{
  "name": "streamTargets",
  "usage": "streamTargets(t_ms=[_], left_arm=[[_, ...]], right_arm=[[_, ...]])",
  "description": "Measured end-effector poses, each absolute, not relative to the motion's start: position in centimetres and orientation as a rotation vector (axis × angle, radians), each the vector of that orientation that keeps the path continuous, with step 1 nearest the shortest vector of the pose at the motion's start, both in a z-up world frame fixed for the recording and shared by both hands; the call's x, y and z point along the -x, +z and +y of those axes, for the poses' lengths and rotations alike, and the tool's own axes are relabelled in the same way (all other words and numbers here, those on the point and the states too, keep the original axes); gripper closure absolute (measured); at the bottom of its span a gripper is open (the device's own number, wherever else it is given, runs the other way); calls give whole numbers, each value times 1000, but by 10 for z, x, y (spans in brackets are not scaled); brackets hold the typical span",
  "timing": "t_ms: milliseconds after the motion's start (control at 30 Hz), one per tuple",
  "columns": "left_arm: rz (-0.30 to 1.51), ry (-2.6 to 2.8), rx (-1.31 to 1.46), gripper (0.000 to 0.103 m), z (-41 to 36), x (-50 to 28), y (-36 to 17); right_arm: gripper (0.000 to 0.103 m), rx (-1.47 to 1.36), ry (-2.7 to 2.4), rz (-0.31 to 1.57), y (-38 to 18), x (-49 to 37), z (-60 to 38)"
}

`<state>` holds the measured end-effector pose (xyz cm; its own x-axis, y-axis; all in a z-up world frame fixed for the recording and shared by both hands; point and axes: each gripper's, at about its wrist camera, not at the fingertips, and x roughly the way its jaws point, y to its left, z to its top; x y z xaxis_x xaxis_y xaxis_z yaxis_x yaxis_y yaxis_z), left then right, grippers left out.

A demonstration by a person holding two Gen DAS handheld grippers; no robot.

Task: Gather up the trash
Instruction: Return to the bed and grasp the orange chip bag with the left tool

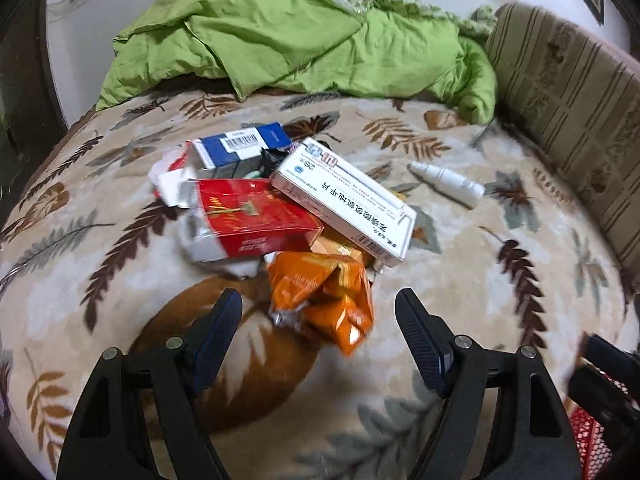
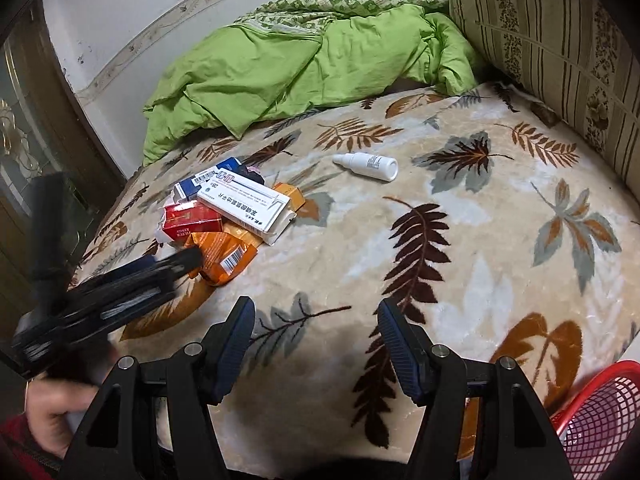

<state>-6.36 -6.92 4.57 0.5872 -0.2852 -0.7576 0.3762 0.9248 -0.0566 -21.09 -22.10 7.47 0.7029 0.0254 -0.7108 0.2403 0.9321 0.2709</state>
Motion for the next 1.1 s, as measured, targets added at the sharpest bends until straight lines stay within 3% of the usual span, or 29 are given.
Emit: streamTargets(t_ms=[33,100,133,567,633,1100], left_arm=[[870,-375,-131,26,-73,58,40],[872,-382,-130,40,-75,52,33],[880,-383,-135,52,-75,49,29],[836,-473,-20,54,-19,85,57],[801,-436,-42,54,-10,89,59],[867,-418,70,54,18,60,36]], right_arm=[[36,-361,-125,786,75,212,-222],[36,-364,-125,790,75,213,-225],[36,-364,-125,792,75,213,-225],[36,-249,69,828,80,148,-208],[28,-181,140,839,80,126,-196],[27,98,256,929,38,0,-159]])
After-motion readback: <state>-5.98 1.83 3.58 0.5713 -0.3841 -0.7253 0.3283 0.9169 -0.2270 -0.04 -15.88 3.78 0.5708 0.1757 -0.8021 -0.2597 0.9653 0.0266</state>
